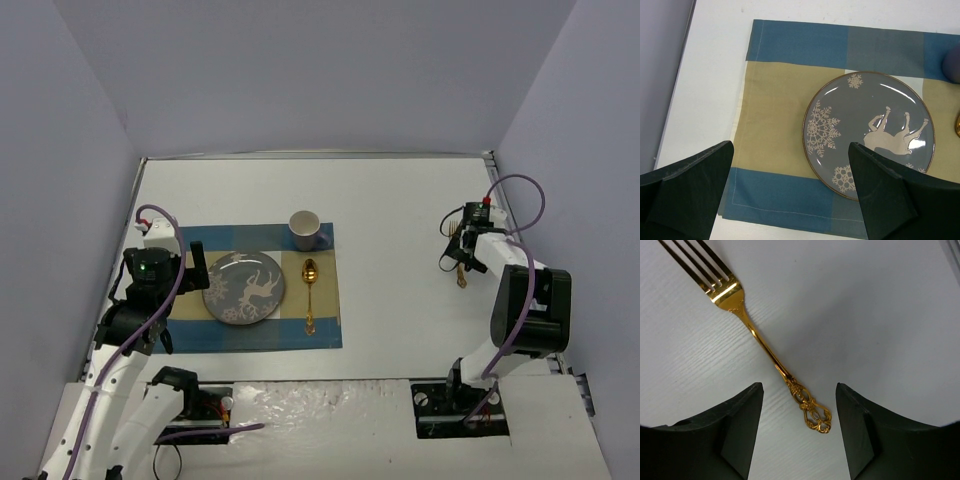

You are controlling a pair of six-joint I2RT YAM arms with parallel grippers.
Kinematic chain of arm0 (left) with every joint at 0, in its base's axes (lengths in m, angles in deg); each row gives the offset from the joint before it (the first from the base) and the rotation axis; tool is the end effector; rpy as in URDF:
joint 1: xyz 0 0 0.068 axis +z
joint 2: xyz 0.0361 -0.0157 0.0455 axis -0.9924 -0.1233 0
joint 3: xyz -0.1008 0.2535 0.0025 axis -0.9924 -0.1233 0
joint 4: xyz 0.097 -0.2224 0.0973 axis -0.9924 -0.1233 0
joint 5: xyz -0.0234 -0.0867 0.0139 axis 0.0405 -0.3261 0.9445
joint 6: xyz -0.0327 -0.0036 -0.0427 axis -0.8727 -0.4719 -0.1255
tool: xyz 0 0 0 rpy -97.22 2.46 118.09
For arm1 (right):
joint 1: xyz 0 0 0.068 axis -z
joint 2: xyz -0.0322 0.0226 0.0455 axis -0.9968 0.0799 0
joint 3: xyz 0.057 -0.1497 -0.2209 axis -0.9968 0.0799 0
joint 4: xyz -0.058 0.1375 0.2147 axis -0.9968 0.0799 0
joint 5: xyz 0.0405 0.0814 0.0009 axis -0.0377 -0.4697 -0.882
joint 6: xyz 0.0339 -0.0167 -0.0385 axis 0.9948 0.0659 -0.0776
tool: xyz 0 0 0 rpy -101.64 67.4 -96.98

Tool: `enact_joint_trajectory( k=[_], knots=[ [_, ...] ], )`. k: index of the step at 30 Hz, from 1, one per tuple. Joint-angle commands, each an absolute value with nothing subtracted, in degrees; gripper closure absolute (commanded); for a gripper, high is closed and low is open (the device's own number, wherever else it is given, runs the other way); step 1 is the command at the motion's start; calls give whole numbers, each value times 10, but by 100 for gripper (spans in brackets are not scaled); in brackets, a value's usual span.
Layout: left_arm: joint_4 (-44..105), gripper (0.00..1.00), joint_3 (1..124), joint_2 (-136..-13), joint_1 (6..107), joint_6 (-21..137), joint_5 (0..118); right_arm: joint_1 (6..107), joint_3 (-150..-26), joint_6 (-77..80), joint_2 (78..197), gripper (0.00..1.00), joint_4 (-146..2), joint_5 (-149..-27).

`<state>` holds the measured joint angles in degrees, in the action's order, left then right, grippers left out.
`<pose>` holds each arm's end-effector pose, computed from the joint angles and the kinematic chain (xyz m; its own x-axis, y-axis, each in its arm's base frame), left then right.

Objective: Set the dinner table for one person

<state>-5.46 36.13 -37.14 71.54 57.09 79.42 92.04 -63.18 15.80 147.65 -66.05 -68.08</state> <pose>0.1421 -0.0211 0.3209 -0.4166 -0.1340 -0.8991 -0.0817 0.9906 -0.1098 0.3222 -0.0451 0.1875 -0.5763 0.4257 -0.6976 0.5052 0.8566 0.1055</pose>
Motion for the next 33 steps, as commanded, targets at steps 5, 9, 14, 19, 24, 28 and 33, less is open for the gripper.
enact_joint_trajectory(
  k=[5,9,14,19,24,28,33],
  knots=[
    [-34,3,389,-366,709,575,802,936,-691,129,1555,45,-697,-700],
    [-34,3,389,-368,708,575,803,936,-696,119,1578,49,-705,-719],
    [-33,3,389,-370,708,577,802,936,-690,115,1588,61,-714,-734],
    [-33,3,389,-373,707,576,800,931,-683,114,1593,77,-717,-743],
    [-33,3,389,-381,707,575,798,908,-672,119,1585,100,-720,-729],
    [-33,3,388,-398,707,565,779,862,-666,126,1549,100,-714,-704],
    [-34,3,402,-421,707,537,740,767,-651,145,1473,100,-699,-683]
  ],
)
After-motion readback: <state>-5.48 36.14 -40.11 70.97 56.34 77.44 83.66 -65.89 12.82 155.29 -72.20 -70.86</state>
